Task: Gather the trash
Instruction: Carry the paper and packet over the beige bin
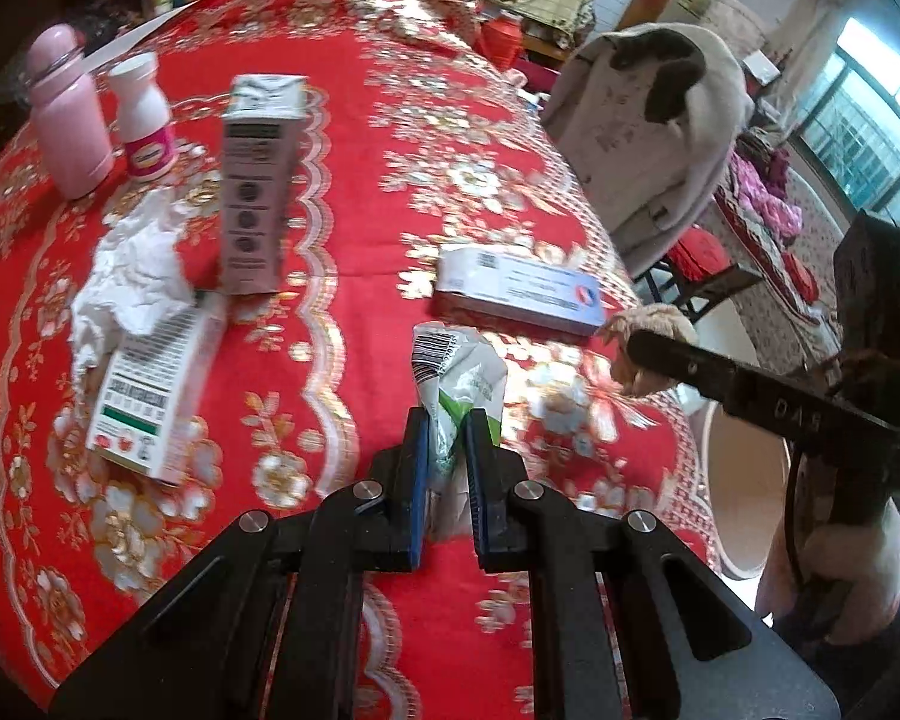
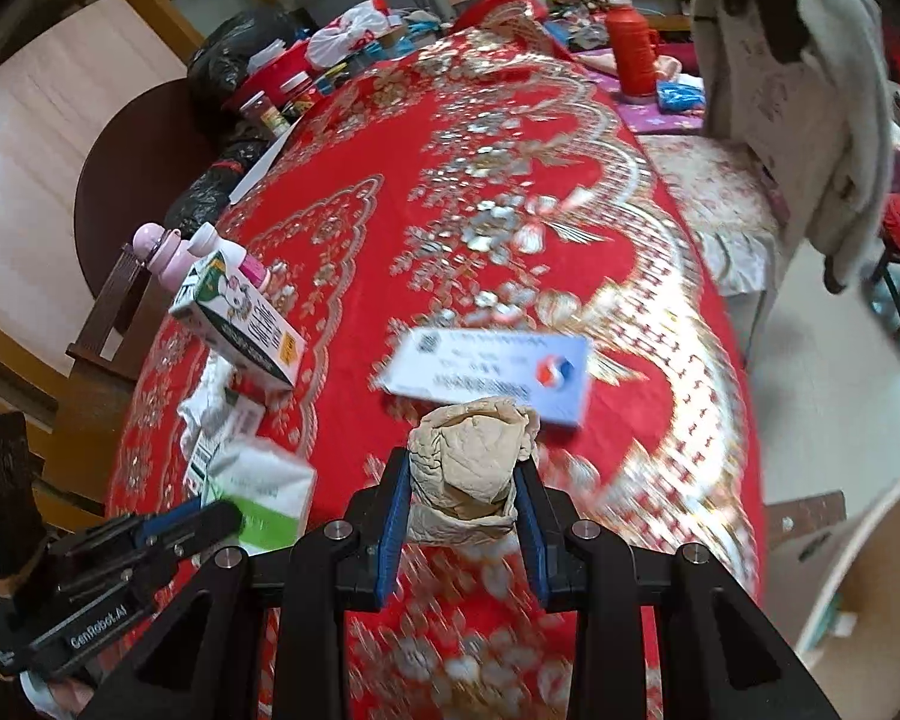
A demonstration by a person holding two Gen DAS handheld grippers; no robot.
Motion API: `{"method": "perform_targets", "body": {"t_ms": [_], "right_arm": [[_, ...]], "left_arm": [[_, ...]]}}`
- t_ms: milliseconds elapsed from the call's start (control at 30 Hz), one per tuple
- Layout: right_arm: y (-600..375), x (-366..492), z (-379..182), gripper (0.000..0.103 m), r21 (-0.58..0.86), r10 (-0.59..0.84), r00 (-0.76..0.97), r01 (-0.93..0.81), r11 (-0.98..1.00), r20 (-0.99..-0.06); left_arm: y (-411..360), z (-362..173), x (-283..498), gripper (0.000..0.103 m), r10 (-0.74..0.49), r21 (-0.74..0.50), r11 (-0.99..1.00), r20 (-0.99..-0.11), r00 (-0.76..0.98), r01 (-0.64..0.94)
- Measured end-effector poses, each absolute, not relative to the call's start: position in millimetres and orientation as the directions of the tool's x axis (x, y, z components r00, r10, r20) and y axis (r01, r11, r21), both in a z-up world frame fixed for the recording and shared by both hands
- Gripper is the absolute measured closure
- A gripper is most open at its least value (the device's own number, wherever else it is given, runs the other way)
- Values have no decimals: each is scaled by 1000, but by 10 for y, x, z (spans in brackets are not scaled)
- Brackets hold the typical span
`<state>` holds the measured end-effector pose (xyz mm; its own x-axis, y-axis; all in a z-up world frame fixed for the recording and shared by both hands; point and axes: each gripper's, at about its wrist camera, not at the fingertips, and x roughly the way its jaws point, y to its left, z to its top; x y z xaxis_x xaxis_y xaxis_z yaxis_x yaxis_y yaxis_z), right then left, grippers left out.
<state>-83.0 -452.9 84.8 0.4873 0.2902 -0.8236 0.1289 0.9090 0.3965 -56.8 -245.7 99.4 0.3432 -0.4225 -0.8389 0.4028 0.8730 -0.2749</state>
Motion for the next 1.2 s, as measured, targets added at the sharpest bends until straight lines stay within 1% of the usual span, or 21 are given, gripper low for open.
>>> {"method": "perform_targets", "body": {"t_ms": [367,800,1200], "right_arm": [[-5176,-1564,942,71,375,212,505,247,893,-837],[-5991,-2496,1036,71,334,91,510,408,850,-856],[-6413,-3121,1095,71,300,9,502,502,811,-865]], "left_arm": [[-3182,1068,-958,94,-477,-284,814,-825,303,507],[-4183,1055,-1469,94,-548,-321,705,-812,199,633],[-4916,1044,-1870,94,-575,-330,612,-810,118,718]]}}
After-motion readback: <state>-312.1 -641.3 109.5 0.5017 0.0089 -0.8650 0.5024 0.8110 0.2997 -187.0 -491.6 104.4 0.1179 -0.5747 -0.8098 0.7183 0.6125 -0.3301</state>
